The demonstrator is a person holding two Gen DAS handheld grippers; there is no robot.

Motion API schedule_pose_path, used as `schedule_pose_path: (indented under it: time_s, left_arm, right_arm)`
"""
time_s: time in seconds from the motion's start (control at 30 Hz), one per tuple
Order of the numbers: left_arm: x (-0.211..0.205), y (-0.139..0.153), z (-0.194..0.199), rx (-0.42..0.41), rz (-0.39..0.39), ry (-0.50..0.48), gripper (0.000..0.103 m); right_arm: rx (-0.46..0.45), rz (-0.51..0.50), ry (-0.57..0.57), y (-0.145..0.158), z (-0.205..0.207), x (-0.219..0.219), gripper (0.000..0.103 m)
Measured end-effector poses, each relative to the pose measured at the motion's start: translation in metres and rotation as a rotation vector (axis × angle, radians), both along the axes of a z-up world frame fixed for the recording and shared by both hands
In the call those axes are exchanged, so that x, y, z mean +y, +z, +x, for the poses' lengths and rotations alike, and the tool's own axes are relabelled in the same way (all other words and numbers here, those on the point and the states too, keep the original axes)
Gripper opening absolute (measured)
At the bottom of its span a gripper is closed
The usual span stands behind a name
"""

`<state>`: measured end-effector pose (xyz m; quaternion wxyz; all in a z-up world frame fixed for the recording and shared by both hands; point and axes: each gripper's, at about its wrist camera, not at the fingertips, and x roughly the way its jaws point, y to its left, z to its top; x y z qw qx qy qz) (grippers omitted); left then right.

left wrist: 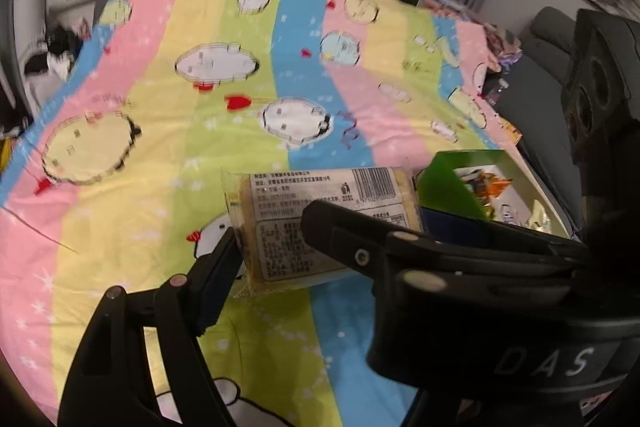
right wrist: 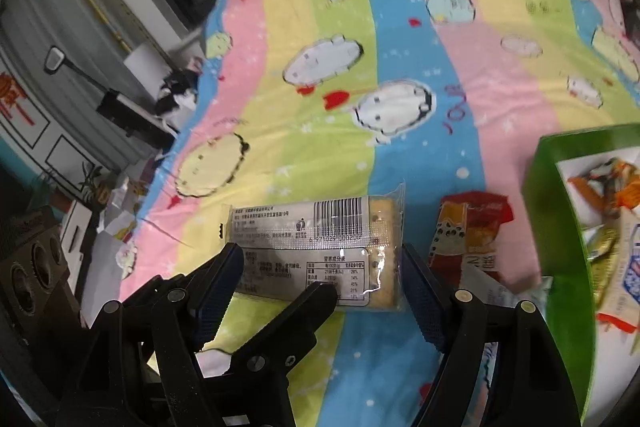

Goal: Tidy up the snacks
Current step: 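Lift the cake bar with the right tool and carry it over the box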

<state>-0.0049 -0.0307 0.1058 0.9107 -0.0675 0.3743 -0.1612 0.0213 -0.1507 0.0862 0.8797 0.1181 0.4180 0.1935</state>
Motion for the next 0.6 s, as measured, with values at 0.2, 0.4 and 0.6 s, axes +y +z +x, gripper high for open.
schedule_pose_path:
  time_s: [0.2, 0.4, 0.6]
  left_arm:
    - [-0.014, 0.028, -0.028, -0.095, 0.012, -0.018, 0.073]
    - [-0.041, 0.056, -0.048, -0.188, 0.032, -0.059, 0.074]
    - [-0.079, 0.068, -0.050, -0.217, 0.022, -0.139, 0.074]
  right_arm:
    - [-0.081, 0.004, -0.011, 0.027, -0.030, -0.013, 0.080]
    - [-0.170, 0.032, -0.047, 0.054, -0.055, -0.045, 0.080]
    - [-0.207, 0.045, -0.130, 0.066, -0.067, -0.086, 0.080]
